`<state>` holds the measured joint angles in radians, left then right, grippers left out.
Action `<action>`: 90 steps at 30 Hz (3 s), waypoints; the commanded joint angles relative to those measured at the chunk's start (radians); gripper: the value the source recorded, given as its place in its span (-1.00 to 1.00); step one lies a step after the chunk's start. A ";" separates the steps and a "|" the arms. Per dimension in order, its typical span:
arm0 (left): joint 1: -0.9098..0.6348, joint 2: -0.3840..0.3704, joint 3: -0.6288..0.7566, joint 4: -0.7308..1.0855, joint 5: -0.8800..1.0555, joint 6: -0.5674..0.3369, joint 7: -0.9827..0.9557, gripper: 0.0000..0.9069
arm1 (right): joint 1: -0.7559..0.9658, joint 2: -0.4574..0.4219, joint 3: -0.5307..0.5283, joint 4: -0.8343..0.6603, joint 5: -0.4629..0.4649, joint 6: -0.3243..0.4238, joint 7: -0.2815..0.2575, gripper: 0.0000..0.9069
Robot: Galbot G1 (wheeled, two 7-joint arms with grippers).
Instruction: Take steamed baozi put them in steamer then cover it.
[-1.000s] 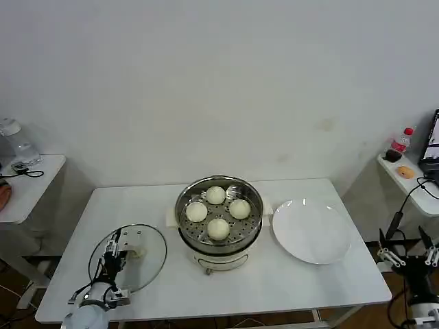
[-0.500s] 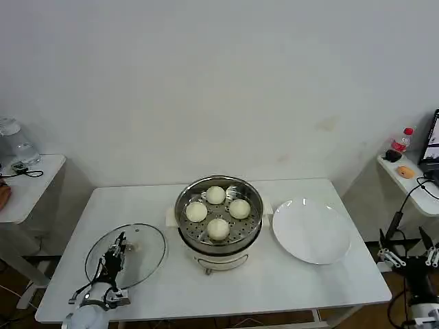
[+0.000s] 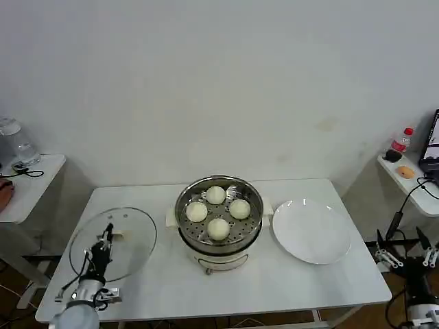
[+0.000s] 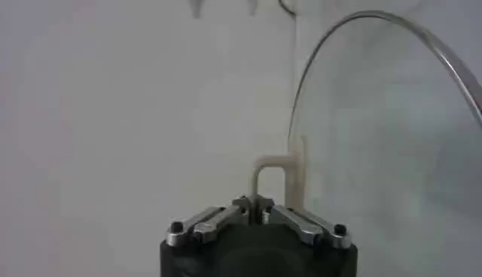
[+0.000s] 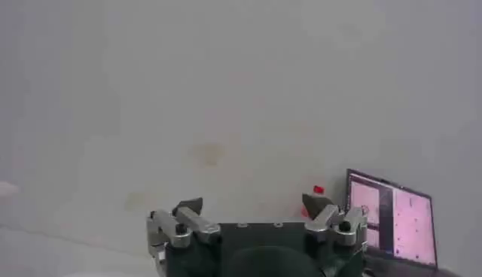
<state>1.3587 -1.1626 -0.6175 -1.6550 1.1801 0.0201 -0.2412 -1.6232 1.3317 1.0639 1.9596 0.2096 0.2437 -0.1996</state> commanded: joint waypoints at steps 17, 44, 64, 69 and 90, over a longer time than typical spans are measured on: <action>-0.168 0.158 0.182 -0.394 -0.175 0.375 0.346 -1.00 | 0.022 0.076 -0.101 0.017 -0.073 -0.008 -0.002 1.00; -0.381 -0.264 0.531 -0.280 0.254 0.482 0.560 -1.00 | 0.052 0.114 -0.154 -0.019 -0.142 -0.014 0.000 1.00; -0.333 -0.440 0.609 -0.200 0.462 0.450 0.549 -1.00 | 0.055 0.123 -0.175 -0.030 -0.158 -0.010 -0.002 1.00; -0.335 -0.441 0.622 -0.181 0.473 0.450 0.547 -1.00 | 0.056 0.124 -0.176 -0.041 -0.162 -0.007 -0.002 1.00; -0.351 -0.442 0.620 -0.116 0.477 0.445 0.543 -1.00 | 0.054 0.126 -0.184 -0.049 -0.165 -0.005 -0.004 1.00</action>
<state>1.0101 -1.5953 0.0012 -1.7903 1.6472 0.4657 0.3028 -1.5692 1.4573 0.8806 1.9117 0.0451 0.2376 -0.2029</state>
